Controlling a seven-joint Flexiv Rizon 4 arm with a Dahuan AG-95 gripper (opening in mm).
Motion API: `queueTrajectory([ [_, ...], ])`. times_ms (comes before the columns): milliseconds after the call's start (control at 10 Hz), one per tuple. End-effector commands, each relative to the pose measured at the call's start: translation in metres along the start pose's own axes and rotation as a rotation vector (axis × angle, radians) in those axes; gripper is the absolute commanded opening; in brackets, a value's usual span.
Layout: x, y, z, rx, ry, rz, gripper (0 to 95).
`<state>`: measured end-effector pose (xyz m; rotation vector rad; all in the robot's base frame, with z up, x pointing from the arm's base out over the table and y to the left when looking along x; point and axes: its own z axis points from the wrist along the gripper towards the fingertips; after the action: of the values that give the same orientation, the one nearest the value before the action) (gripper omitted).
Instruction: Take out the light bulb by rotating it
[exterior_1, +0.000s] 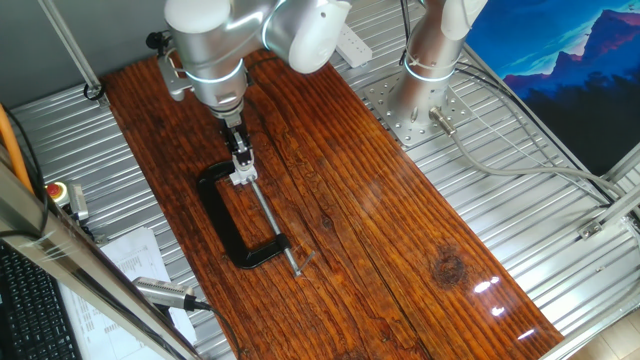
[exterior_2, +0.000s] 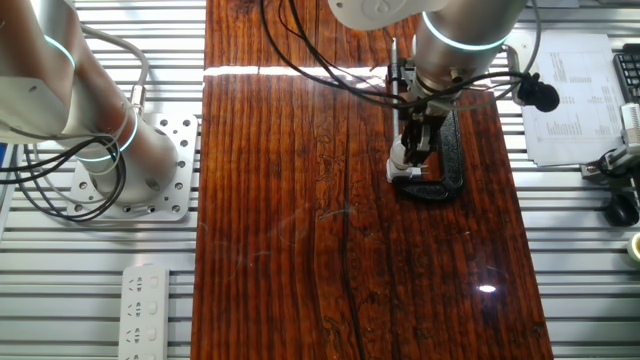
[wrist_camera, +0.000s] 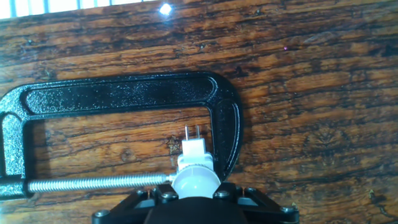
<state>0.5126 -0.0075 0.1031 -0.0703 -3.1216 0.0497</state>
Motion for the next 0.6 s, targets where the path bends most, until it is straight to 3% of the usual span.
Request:
queueTrajectory([
  [100,0.0001,0.0005,0.0003,0.001,0.001,-0.055,0.0],
  [400,0.0001,0.0005,0.0003,0.005,0.007,-0.129,0.0],
  [600,0.0001,0.0005,0.0003,0.016,0.017,-0.24,0.0],
])
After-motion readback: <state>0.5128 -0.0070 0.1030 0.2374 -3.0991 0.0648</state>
